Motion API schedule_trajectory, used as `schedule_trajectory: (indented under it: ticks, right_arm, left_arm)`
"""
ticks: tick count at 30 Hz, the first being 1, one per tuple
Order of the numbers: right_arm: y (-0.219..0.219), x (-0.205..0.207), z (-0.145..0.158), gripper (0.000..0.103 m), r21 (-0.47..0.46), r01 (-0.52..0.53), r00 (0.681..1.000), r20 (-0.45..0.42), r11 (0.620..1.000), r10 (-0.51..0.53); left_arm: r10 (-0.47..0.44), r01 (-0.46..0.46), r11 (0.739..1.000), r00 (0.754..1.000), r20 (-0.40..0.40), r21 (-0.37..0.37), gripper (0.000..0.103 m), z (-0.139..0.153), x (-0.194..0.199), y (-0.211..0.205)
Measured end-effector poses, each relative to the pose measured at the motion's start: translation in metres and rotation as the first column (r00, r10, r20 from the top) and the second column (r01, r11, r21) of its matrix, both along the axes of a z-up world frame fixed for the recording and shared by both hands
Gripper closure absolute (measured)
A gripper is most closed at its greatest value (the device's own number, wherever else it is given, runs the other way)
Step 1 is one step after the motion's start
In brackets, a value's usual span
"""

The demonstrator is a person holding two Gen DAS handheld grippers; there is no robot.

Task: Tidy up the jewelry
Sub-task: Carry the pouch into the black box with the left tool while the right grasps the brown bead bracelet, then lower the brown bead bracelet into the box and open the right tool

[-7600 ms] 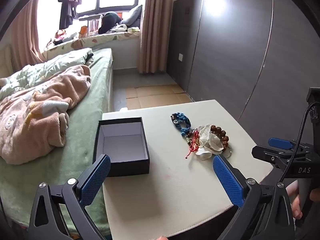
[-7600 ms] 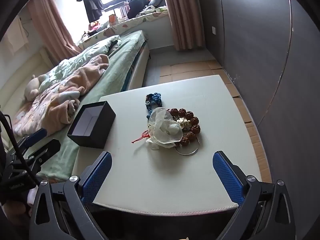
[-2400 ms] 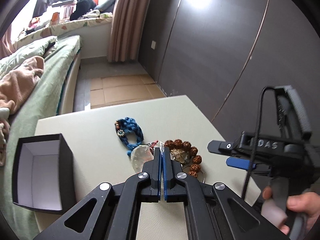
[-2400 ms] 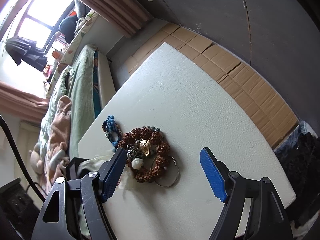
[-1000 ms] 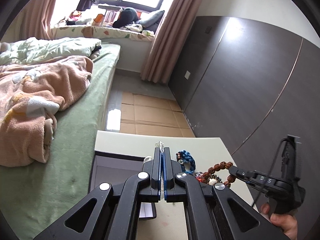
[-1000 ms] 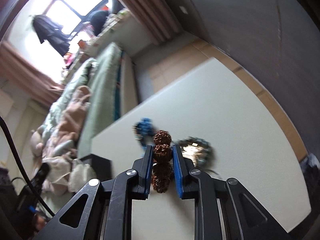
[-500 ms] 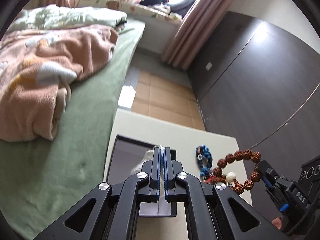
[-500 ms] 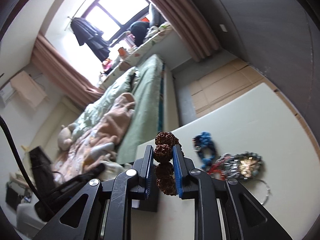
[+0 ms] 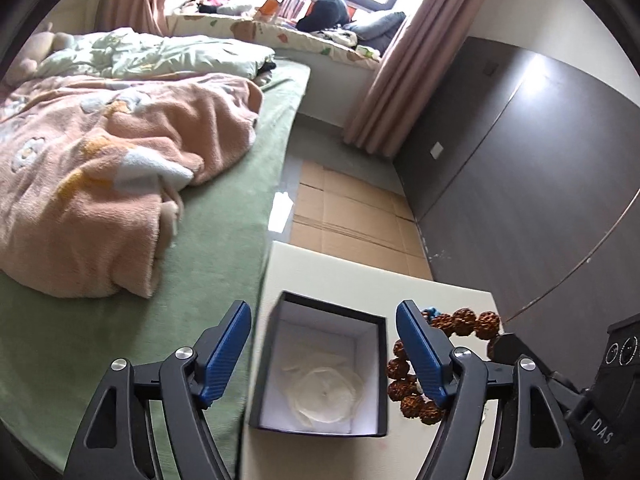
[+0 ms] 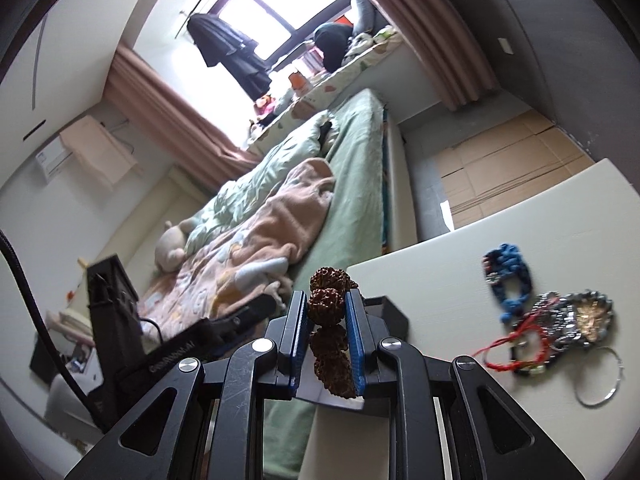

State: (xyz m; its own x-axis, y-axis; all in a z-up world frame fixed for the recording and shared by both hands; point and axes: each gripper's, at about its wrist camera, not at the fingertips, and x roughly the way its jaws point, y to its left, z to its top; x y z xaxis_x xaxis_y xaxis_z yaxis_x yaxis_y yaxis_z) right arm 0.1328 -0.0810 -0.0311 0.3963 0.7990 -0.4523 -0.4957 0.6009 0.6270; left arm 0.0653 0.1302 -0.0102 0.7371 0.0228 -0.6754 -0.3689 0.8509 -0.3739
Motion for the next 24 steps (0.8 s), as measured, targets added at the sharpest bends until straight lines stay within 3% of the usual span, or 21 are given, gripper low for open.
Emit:
schedule_trajectory:
  ticks: [5, 7, 9, 10, 11, 13, 24]
  right_arm:
    - [0.026, 0.0, -0.01, 0.082, -0.037, -0.027, 1.0, -0.013, 0.999, 0.026]
    - [0.039, 0.003, -0.02, 0.081, -0.053, -0.057, 0.997, -0.056, 0.997, 0.054]
    - [0.046, 0.006, -0.029, 0.074, -0.028, -0.112, 0.987, -0.118, 0.993, 0.108]
    - [0.046, 0.006, -0.031, 0.065, -0.018, -0.124, 0.983, -0.137, 0.992, 0.12]
    - [0.044, 0.006, -0.031, 0.055, -0.014, -0.114, 0.985, -0.135, 0.993, 0.111]
    - [0.036, 0.005, -0.027, 0.046, -0.018, -0.081, 0.991, -0.111, 0.997, 0.079]
    - [-0.038, 0.01, -0.006, 0.046, -0.057, 0.158, 0.986, -0.036, 0.986, -0.161]
  left_arm:
    - [0.075, -0.076, 0.997, 0.996, -0.054, -0.016, 0.027, -0.008, -0.004, 0.02]
    - [0.109, -0.111, 0.993, 0.993, -0.049, -0.027, 0.027, -0.01, -0.008, 0.028]
    - [0.123, -0.124, 0.992, 0.991, -0.05, -0.037, 0.02, -0.011, -0.009, 0.031]
    - [0.123, -0.125, 0.991, 0.991, -0.049, -0.037, 0.01, -0.011, -0.009, 0.031]
    - [0.122, -0.124, 0.992, 0.991, -0.046, -0.036, 0.005, -0.011, -0.009, 0.031]
    - [0.121, -0.122, 0.992, 0.992, -0.031, -0.028, 0.004, -0.009, -0.01, 0.027]
    - [-0.001, 0.0, 0.999, 0.999, 0.033, 0.038, 0.0, 0.003, -0.003, -0.018]
